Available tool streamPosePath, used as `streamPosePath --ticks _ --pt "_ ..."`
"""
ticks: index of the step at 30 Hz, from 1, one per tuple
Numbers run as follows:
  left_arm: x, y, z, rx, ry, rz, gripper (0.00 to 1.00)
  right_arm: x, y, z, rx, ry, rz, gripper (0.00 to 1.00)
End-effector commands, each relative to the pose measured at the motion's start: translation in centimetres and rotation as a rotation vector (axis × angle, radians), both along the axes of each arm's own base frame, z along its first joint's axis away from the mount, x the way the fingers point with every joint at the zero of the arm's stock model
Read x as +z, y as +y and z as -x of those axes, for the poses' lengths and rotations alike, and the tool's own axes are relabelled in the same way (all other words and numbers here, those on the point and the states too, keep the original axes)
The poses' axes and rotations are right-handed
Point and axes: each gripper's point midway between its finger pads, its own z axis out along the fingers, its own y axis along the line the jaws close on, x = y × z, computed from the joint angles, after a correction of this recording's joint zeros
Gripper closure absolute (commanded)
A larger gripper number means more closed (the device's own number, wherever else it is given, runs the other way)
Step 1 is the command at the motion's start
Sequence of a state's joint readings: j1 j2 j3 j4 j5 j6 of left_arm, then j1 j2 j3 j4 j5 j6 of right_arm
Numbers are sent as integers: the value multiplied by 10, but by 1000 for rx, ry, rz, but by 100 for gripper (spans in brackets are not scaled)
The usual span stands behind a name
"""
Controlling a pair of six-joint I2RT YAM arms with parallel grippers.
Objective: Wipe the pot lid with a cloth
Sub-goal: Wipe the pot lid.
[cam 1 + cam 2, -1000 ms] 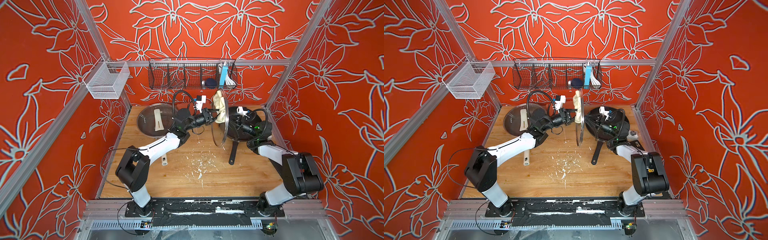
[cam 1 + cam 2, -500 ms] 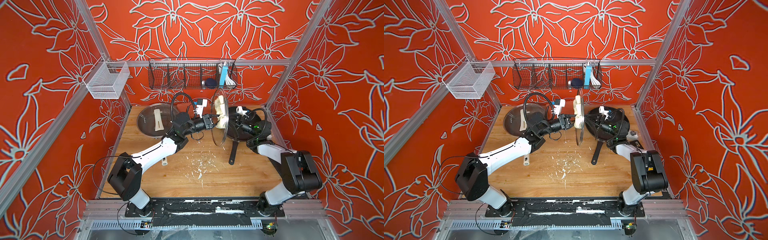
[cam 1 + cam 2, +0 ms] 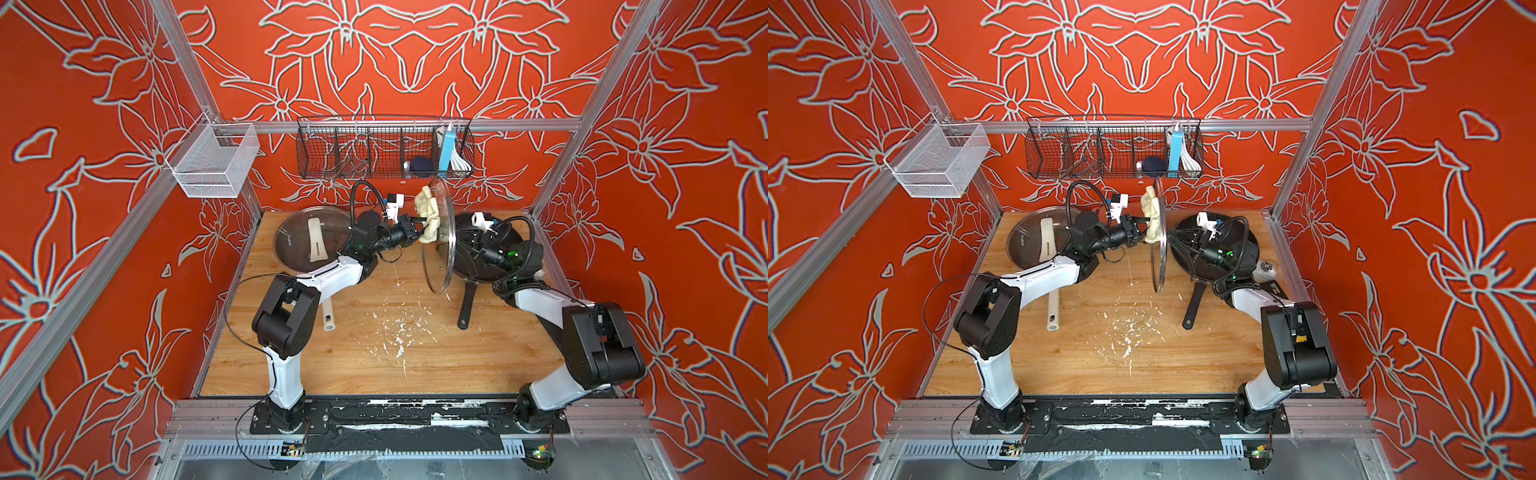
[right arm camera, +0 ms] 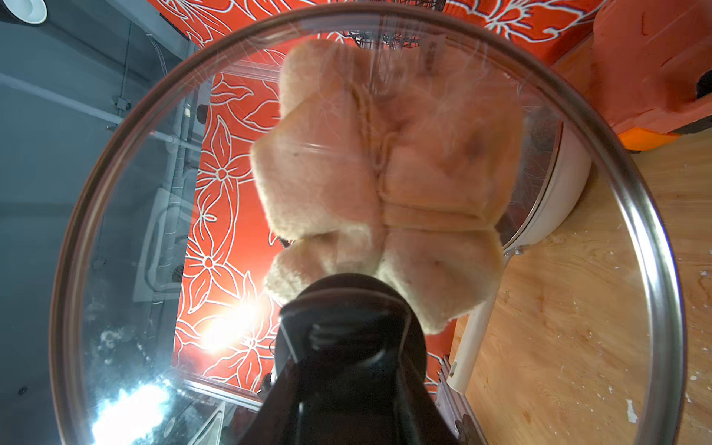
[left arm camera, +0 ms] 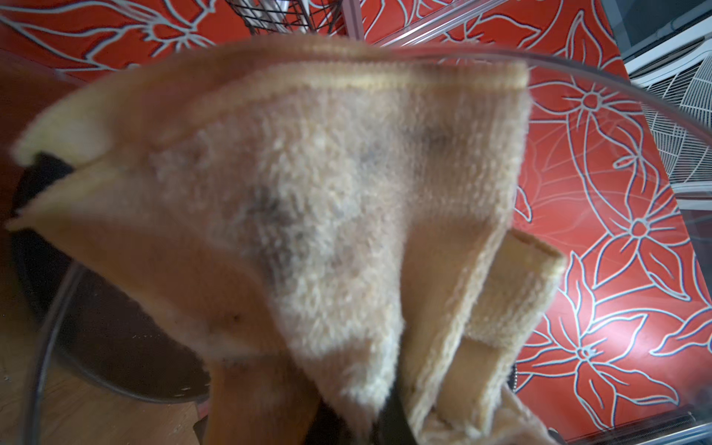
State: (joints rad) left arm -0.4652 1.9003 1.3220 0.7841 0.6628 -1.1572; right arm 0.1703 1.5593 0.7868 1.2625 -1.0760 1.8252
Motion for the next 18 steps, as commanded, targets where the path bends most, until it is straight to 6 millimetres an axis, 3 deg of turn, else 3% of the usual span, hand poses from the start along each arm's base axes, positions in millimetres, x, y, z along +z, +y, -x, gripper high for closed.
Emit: streamPosePath --ticks 1,4,7,12,18 --pt "-7 -3 -4 -25 -1 26 100 76 -3 28 1 -275 -66 100" --pt "-15 -6 -5 -42 23 41 100 75 -2 26 -1 -274 -66 100" --pt "-8 -5 -1 -54 18 62 100 72 -2 24 -4 -267 -65 100" --pt "23 -4 18 -72 -52 63 100 62 -1 18 -8 -243 -58 100" --pt "58 -5 56 -100 -145 60 100 52 -1 12 -14 -217 -55 100"
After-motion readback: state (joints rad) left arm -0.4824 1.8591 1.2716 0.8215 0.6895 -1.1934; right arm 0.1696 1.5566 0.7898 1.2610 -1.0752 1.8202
